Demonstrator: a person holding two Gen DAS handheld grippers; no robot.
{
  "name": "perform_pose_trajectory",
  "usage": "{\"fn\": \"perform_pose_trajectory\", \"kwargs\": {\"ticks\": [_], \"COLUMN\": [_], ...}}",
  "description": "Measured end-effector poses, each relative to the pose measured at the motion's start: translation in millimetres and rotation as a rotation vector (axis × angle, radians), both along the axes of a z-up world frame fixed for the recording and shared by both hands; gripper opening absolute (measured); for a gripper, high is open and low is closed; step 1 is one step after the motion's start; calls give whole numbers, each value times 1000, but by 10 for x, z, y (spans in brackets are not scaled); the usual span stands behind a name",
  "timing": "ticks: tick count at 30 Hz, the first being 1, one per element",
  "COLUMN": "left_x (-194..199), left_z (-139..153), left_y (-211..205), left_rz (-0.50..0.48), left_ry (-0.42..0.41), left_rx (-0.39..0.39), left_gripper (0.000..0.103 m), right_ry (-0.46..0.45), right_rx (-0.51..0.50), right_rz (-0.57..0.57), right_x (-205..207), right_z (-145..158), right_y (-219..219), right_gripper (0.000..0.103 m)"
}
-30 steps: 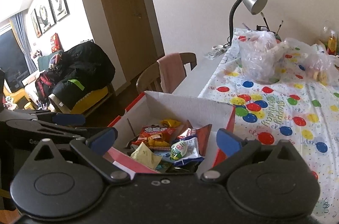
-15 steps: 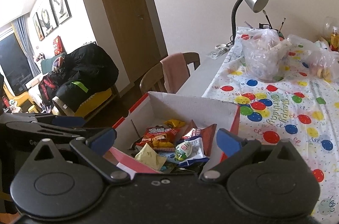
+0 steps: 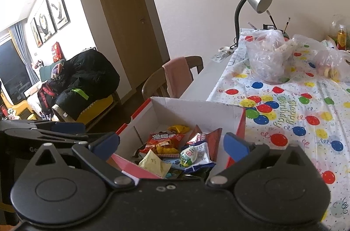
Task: Organize snacks
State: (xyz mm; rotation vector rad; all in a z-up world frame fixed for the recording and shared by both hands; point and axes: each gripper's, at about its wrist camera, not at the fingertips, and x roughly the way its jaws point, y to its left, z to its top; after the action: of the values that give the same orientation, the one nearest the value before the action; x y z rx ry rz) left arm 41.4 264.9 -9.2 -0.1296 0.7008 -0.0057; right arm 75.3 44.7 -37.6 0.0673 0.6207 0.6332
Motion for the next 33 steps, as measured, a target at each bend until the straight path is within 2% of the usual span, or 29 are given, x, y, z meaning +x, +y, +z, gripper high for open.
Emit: {"fn": "perform_pose_trajectory", "kwargs": {"ticks": [16, 33], "left_x": [-126, -174], "left_z": [79, 101], "left_y": [-10, -15], "left_rz": [-2, 3], "left_ry": [-33, -39], "left_rx": [-8, -16], "left_gripper": [97, 97], "right_ry": [4, 6], "right_rx": [-9, -13], "right_rz": [-53, -47], "right_x": [-3, -21], "right_z": [0, -13], "right_y": [-51, -51], "right_gripper": [103, 103]}}
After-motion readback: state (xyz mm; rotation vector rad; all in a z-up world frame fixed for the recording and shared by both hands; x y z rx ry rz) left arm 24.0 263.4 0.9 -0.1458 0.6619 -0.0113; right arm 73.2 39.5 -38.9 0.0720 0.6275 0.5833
